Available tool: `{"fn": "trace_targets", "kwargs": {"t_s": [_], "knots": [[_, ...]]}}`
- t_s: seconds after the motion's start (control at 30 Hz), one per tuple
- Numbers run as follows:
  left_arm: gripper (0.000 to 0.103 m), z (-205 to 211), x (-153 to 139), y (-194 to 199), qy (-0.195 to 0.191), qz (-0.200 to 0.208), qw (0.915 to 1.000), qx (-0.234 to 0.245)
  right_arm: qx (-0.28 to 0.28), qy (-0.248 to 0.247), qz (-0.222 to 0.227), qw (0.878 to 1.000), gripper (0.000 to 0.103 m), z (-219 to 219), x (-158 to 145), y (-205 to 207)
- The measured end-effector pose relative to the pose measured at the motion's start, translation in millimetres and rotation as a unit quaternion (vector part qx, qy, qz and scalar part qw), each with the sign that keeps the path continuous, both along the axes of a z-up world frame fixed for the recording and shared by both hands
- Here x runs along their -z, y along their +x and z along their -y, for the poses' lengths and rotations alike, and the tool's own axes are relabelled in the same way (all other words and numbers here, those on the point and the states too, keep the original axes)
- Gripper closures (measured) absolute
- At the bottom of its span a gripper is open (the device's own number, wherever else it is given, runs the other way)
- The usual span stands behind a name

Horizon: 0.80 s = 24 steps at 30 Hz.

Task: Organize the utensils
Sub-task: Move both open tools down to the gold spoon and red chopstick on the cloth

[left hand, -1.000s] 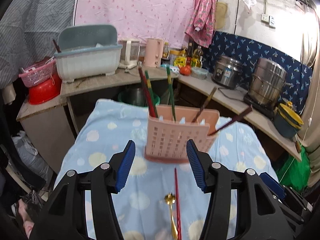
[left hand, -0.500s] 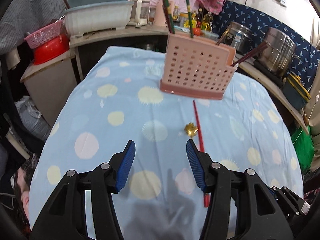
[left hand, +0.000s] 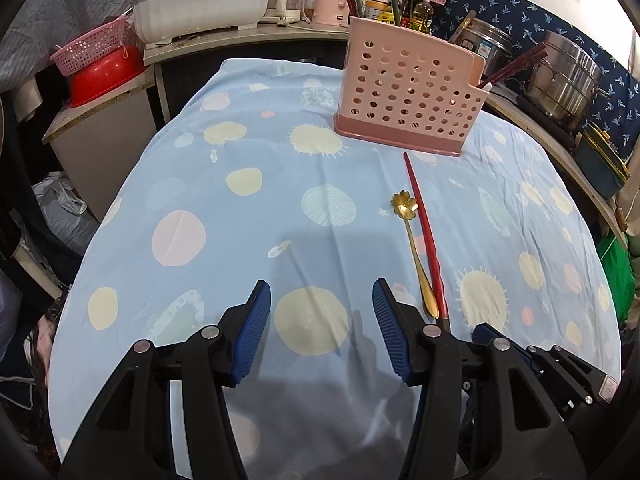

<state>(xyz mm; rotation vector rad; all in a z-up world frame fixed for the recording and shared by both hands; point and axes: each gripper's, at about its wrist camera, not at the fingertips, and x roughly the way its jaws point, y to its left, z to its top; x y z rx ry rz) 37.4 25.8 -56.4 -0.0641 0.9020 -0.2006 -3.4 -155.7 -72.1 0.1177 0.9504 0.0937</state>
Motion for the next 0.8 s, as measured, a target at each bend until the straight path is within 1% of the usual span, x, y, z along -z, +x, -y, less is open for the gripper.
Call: {"fn": "trace_targets", "kwargs": {"t_s": [0.07, 0.2, 0.23, 0.43, 0.63, 0.8], "knots": [[0.053, 2, 1, -1, 0.001, 0.0, 1.0, 0.003, 0.002, 0.001, -0.003, 1.0, 0.08, 2, 3, 1], [0.053, 7, 3, -1, -0.001, -0.003, 0.9999, 0.011, 0.008, 0.002, -0.006, 1.0, 0.094, 8, 6, 2], [0.053, 8, 3, -2, -0.001, -0.003, 0.9999, 0.013, 0.011, 0.005, -0.007, 1.0, 0.095, 11, 7, 2], [0.053, 19, 5, -3, -0.003, -0.009, 0.9996, 0.026, 0.029, 0.009, -0.001, 1.0, 0.096, 25, 7, -1], [0.053, 30, 5, -1, -0.018, -0.016, 0.9989, 0.04, 0.05, 0.016, 0.001, 0.999, 0.096, 41, 4, -3], [0.053, 47, 10, 0, -0.031, -0.029, 0.9972, 0.062, 0.065, 0.02, 0.003, 0.998, 0.096, 54, 3, -6]]}}
